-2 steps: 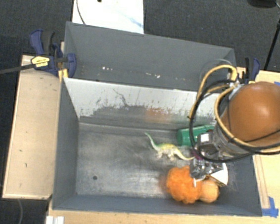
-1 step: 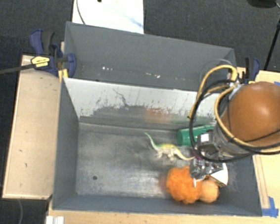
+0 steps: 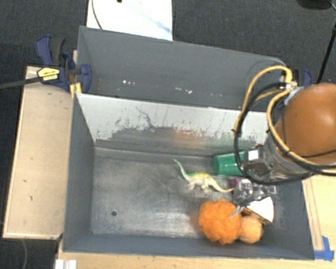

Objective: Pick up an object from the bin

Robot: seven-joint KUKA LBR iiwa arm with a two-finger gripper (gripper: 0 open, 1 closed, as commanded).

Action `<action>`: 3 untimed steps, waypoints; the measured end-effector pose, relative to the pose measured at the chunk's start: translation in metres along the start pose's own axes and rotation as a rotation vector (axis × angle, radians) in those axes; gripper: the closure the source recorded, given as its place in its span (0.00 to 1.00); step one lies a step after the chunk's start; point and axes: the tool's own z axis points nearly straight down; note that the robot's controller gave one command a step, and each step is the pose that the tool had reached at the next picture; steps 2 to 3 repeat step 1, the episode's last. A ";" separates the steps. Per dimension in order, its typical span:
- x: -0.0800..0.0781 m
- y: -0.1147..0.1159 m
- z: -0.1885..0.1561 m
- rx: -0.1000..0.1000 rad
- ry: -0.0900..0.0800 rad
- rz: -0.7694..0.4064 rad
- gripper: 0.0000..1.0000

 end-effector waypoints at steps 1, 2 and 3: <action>0.005 0.011 -0.012 0.003 0.000 -0.004 1.00; 0.005 0.011 -0.012 0.003 0.000 -0.004 1.00; 0.005 0.011 -0.012 0.003 0.000 -0.004 1.00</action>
Offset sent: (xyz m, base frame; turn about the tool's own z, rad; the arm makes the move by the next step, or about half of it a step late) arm -0.0083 -0.0047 -0.0614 -0.0014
